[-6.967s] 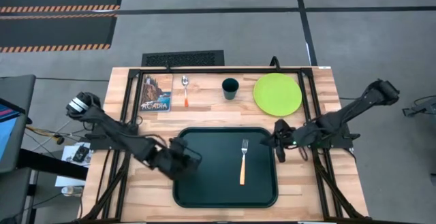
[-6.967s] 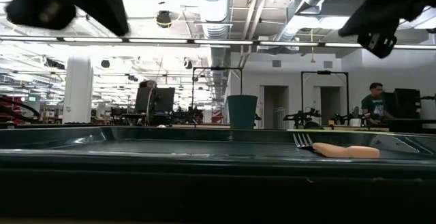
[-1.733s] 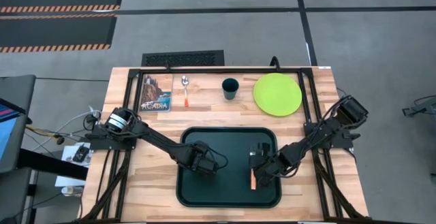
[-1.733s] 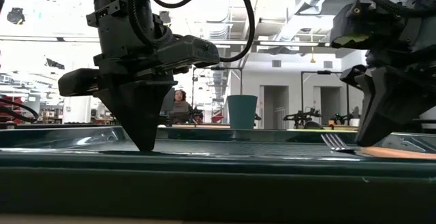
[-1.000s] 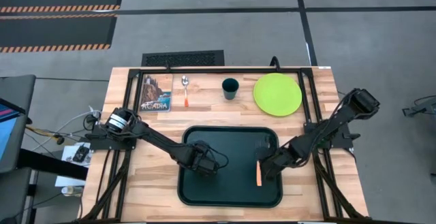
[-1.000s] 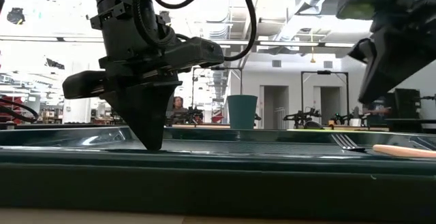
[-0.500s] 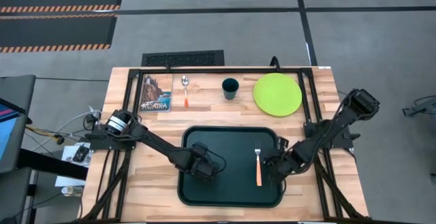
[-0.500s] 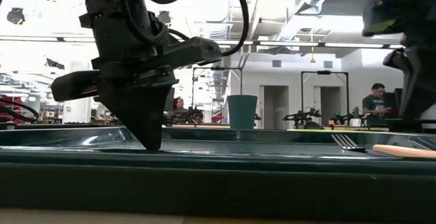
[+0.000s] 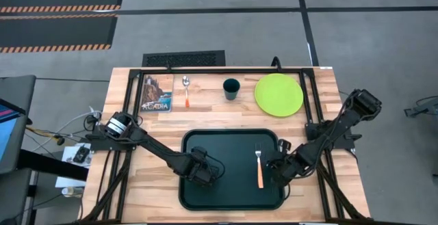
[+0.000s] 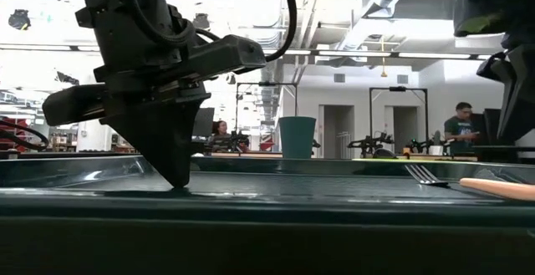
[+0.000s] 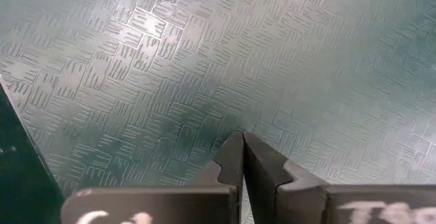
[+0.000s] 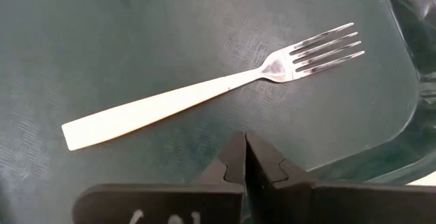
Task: Pick and place plate/cup/fork/spoon on tray
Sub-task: Put the orange spoon on the black serving tray to the right of the orange fork
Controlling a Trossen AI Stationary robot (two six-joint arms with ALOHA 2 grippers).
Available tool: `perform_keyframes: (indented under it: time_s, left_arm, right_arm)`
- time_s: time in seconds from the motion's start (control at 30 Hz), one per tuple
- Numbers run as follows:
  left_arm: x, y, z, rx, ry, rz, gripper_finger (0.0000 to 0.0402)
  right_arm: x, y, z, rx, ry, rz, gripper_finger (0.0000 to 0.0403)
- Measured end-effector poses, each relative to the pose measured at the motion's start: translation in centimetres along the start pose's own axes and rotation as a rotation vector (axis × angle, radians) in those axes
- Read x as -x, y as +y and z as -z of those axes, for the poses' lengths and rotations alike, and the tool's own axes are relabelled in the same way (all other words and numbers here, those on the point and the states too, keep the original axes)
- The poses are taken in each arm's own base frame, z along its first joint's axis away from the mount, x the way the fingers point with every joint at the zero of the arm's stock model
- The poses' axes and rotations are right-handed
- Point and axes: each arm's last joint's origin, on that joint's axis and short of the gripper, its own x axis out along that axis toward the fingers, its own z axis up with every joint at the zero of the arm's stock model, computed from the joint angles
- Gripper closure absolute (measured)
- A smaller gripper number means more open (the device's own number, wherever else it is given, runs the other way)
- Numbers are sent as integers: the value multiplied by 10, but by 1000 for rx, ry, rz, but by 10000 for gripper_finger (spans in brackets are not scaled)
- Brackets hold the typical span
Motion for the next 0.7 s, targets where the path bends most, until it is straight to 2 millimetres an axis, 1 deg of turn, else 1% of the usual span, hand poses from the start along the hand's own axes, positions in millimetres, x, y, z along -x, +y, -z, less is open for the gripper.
perform_keyframes:
  time_s: [0.2, 0.33, 0.43, 0.57, 0.7]
  left_arm:
    - [0, 0, -2, -3, -14, -6, 401]
    - [5, -4, -4, -63, -41, 5, 401]
    - [20, -15, -10, -93, -97, 17, 401]
    - [45, -21, -18, -170, -130, -62, 401]
    - [78, -23, -29, -210, -250, -167, 401]
  right_arm:
    - [1, 0, 0, 1, -3, -4, 377]
    - [1, 0, -1, 11, -5, -6, 375]
    - [1, 0, -1, 30, -7, -6, 377]
    - [0, -1, -3, 28, -11, -7, 375]
    - [1, 3, -5, 95, -40, -46, 364]
